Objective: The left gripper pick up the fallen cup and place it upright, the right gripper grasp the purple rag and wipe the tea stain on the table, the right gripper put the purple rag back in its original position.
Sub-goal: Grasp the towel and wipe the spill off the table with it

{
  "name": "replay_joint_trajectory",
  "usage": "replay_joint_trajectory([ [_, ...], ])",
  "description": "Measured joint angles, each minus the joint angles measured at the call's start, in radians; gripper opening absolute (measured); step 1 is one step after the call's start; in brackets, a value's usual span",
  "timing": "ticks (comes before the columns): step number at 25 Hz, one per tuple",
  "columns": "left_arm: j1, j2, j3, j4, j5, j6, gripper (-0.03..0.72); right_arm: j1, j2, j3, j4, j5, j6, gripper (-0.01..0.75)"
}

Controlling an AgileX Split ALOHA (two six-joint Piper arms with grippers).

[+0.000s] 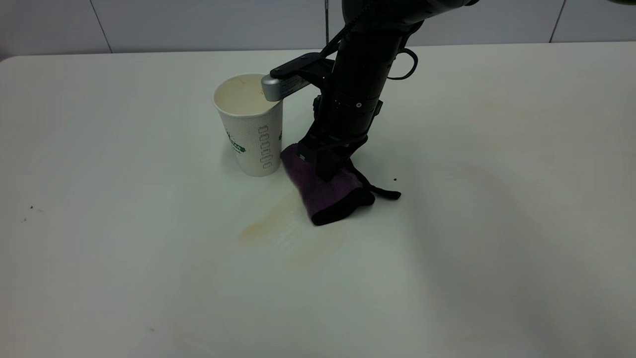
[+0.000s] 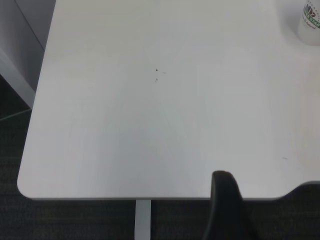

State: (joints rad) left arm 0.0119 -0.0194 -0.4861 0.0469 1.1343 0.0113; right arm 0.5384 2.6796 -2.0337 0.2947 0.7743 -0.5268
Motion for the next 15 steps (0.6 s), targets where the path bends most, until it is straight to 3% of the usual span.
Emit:
replay_joint_trajectory([
  [15,0.0,0.0,0.0,0.0,0.0,0.0,0.489,0.013,0.009,-0.001,-0.046,-0.069,0.012,0.062],
])
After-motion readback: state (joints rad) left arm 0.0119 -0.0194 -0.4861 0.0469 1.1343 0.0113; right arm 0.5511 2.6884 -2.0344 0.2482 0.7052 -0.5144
